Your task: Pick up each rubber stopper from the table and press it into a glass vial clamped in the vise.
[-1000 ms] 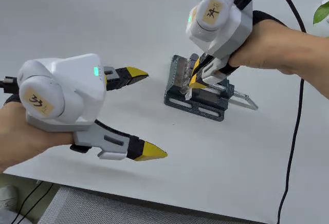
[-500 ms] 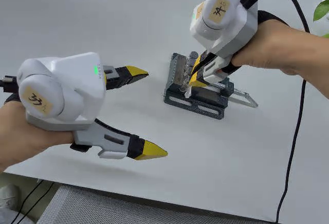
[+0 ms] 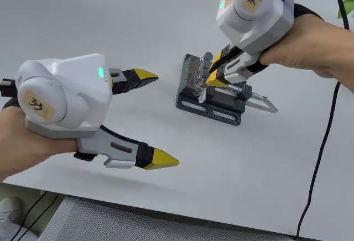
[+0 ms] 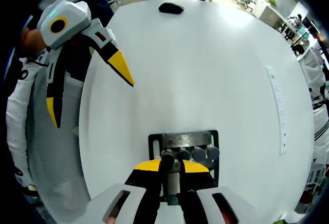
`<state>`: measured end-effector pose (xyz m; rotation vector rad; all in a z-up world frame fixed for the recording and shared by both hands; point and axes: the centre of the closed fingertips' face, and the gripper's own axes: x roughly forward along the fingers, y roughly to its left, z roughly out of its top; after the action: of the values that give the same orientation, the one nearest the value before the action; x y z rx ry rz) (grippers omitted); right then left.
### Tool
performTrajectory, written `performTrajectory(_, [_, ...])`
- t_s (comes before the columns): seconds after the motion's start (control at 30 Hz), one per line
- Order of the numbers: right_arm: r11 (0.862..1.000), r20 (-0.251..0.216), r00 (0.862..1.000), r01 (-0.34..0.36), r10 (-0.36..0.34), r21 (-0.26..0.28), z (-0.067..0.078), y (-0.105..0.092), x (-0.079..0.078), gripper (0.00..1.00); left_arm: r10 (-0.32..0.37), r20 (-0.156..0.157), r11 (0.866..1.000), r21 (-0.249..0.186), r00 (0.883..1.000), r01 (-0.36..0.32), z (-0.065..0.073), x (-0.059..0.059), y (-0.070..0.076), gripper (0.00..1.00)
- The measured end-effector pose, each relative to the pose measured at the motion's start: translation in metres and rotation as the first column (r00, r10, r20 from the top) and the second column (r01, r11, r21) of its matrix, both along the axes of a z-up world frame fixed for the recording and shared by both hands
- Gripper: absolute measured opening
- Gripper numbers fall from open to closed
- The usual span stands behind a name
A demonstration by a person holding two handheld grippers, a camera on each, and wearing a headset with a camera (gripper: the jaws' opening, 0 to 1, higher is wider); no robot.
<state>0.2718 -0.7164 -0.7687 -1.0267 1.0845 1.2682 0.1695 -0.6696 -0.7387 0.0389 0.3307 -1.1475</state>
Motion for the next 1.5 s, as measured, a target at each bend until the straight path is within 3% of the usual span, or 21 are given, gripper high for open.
performTrajectory(0.37, [0.999, -0.018, 1.000, 0.018, -0.018, 0.044, -0.004, 0.000, -0.004, 0.05, -0.004, -0.007, 1.000, 0.000, 1.000, 0.004, -0.001, -0.001, -0.001, 0.87])
performTrajectory(0.93, [0.999, -0.024, 1.000, 0.014, -0.013, 0.037, -0.015, -0.001, -0.002, 0.02, -0.002, -0.013, 1.000, -0.001, 1.000, 0.002, -0.002, 0.000, -0.001, 0.87])
performTrajectory(1.5, [1.000, -0.019, 1.000, -0.019, 0.019, 0.005, -0.014, 0.000, -0.002, 0.02, 0.001, -0.012, 1.000, -0.007, 1.000, -0.001, 0.001, 0.002, -0.004, 0.87])
